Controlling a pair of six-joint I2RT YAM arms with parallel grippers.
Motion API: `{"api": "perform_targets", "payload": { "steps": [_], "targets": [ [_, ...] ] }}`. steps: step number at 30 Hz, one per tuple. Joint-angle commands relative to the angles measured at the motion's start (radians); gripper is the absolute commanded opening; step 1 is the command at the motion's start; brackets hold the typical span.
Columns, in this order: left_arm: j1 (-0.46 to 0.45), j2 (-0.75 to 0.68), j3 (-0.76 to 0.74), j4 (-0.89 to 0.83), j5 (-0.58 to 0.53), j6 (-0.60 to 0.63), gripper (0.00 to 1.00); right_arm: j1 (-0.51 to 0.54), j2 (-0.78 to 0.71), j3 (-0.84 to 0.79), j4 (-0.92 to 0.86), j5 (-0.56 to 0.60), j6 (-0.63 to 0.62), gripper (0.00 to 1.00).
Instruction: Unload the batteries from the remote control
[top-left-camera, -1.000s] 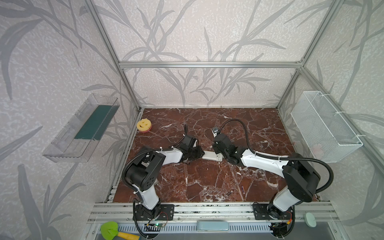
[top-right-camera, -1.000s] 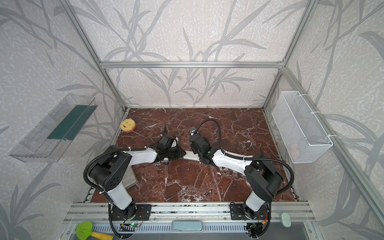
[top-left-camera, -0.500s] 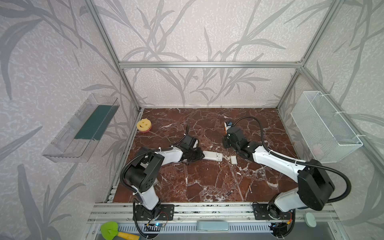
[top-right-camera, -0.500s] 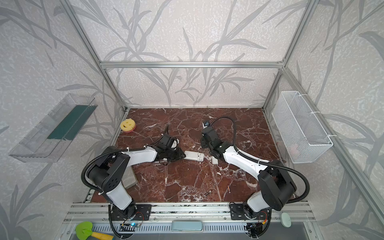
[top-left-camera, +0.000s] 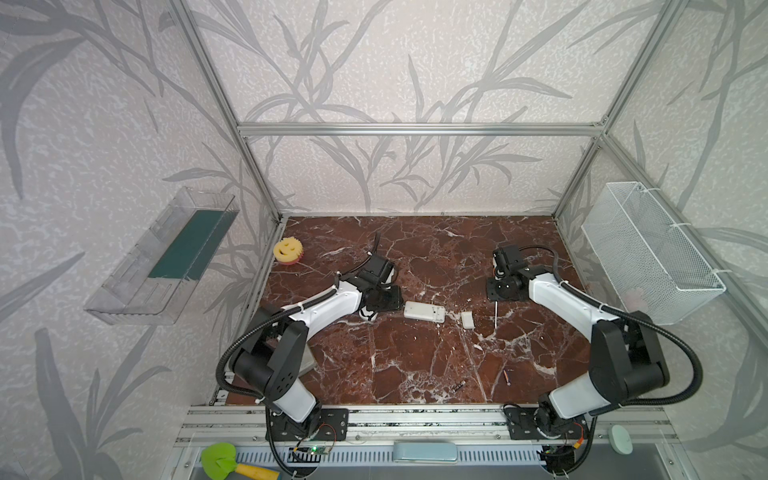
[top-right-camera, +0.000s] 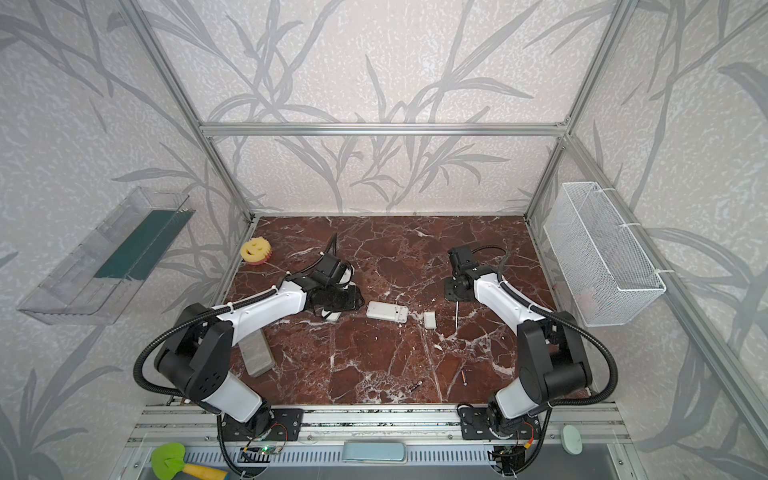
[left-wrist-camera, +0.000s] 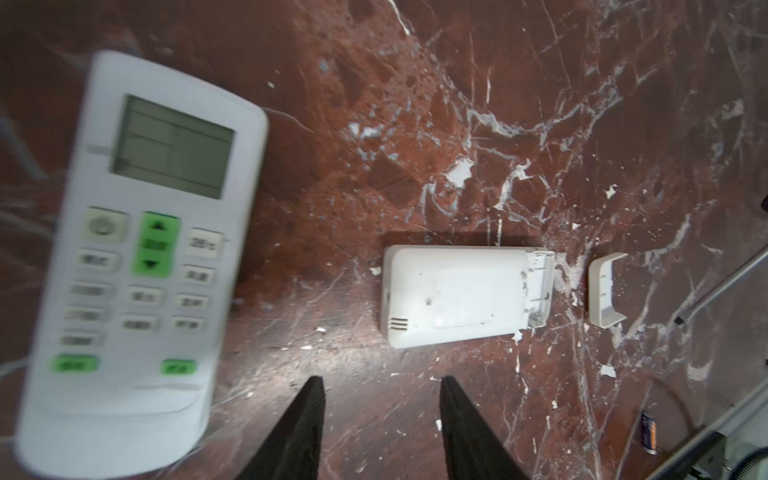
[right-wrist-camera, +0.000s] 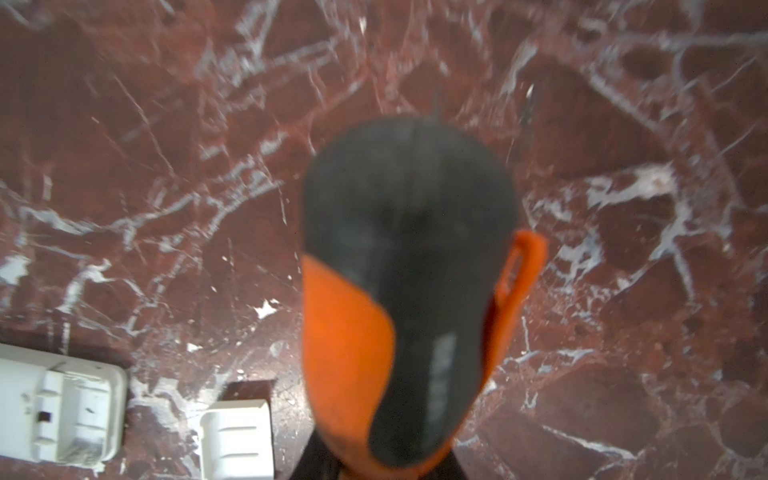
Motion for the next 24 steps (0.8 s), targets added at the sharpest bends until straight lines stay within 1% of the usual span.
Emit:
{"api": "perform_targets", "payload": {
  "steps": [1,4,8,9,11,13,15,17,19,20,24],
  "targets": [
    [0.033,-0.026,0.031,-0.157,-0.2,0.068,0.5,-0.011,0.066,0.045,-0.083,-0.043,0.0,0.06],
    [0.069,-0.032,0.03,-0.171,-0.265,0.104,0.53,-0.018,0.112,0.053,-0.076,-0.044,0.0,0.11],
    [0.123,-0.013,0.028,-0.157,-0.28,0.13,0.58,-0.024,0.121,0.056,-0.064,-0.042,-0.001,0.22],
    [0.138,0.0,0.029,-0.148,-0.27,0.134,0.59,-0.024,0.146,0.056,-0.062,-0.04,-0.003,0.24],
    [0.153,0.03,0.043,-0.139,-0.247,0.147,0.6,-0.026,0.145,0.054,-0.059,-0.039,-0.003,0.31],
    [0.156,0.062,0.071,-0.141,-0.221,0.163,0.61,-0.025,0.141,0.051,-0.058,-0.044,-0.003,0.34],
    [0.156,0.087,0.097,-0.139,-0.172,0.179,0.63,-0.026,0.133,0.048,-0.056,-0.048,-0.003,0.38],
    [0.155,0.106,0.109,-0.119,-0.115,0.205,0.67,-0.026,0.132,0.044,-0.055,-0.049,-0.003,0.42],
    [0.154,0.129,0.122,-0.109,-0.068,0.24,0.75,-0.026,0.132,0.042,-0.055,-0.051,-0.006,0.43],
    [0.154,0.143,0.132,-0.114,-0.064,0.251,0.77,-0.026,0.101,0.042,-0.055,-0.052,-0.006,0.44],
    [0.154,0.212,0.176,-0.135,-0.059,0.281,0.82,-0.026,0.062,0.039,-0.059,-0.066,-0.006,0.47]
  ]
}}
